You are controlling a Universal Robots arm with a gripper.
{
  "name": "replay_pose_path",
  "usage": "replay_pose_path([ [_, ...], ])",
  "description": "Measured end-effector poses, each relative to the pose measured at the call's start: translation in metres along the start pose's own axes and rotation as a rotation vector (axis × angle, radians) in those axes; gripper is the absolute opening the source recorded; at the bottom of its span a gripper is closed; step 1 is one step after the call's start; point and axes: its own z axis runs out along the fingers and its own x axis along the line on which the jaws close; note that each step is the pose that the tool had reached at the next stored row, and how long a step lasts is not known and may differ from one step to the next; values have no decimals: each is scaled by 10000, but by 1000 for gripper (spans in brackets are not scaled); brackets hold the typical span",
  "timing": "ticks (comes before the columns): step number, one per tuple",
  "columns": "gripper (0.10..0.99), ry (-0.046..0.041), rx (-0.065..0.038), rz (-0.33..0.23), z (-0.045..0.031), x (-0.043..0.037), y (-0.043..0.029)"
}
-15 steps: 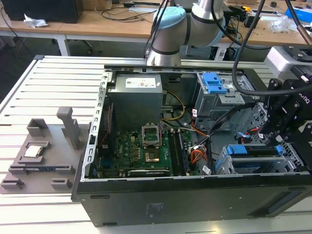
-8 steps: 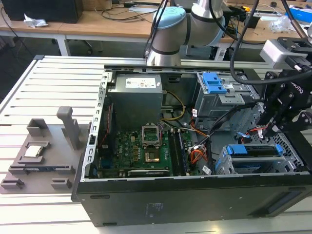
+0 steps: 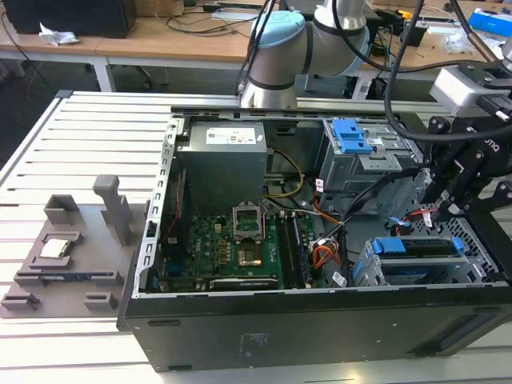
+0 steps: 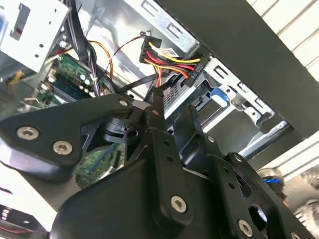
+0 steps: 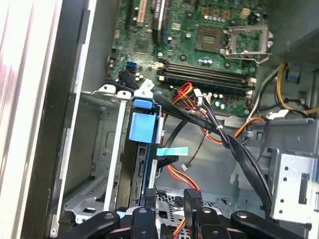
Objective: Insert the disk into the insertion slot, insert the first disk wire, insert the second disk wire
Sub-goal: 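Insert the first disk wire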
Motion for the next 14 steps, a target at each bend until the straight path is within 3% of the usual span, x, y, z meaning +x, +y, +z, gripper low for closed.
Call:
replay_pose_path([
  [5,361,3,1,-41,-1,4,-20],
  [6,361,4,1,-40,-3,11,-57],
  [9,361,2,-8,-42,-15,49,-256],
  [14,361,0,-15,-42,-22,73,-380],
])
